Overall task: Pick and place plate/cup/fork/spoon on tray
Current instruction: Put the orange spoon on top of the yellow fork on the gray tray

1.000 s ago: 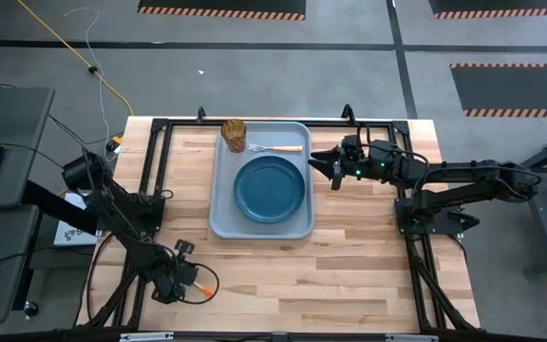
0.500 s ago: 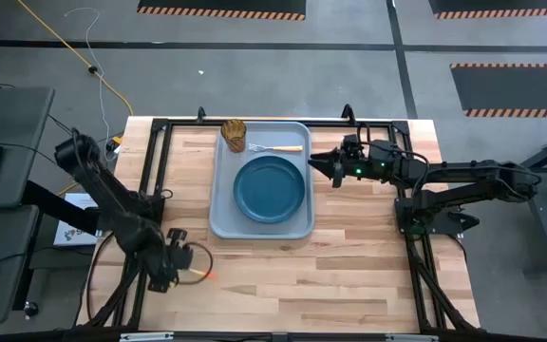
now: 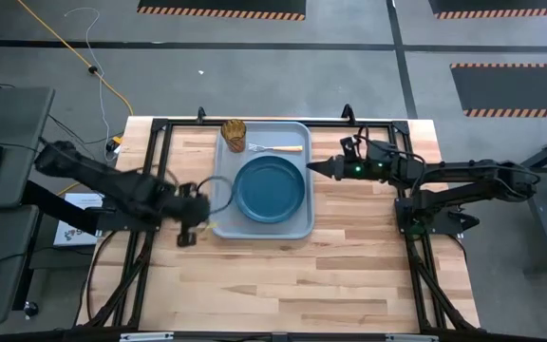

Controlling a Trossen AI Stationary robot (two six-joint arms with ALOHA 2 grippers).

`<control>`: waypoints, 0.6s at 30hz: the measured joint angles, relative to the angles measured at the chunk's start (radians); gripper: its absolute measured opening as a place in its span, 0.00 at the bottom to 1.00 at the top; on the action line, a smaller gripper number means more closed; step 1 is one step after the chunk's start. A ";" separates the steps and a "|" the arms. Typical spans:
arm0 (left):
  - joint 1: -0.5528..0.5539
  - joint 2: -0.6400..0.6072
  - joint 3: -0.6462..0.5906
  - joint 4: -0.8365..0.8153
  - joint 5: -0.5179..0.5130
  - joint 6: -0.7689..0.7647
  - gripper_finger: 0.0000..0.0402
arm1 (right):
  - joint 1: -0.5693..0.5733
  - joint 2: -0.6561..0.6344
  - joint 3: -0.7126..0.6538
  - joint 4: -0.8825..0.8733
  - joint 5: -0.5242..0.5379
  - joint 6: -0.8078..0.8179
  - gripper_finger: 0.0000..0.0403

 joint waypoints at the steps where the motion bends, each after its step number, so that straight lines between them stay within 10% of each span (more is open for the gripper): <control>1: 0.041 0.017 0.021 0.000 -0.010 0.044 0.00 | 0.002 0.014 0.000 0.007 -0.008 0.025 0.39; 10: 0.328 0.205 0.154 0.069 -0.078 0.362 0.00 | 0.049 0.201 0.066 0.007 -0.068 0.052 0.39; 18: 0.441 0.342 0.239 0.091 0.107 0.384 0.00 | 0.030 0.363 0.249 -0.120 -0.107 -0.222 0.39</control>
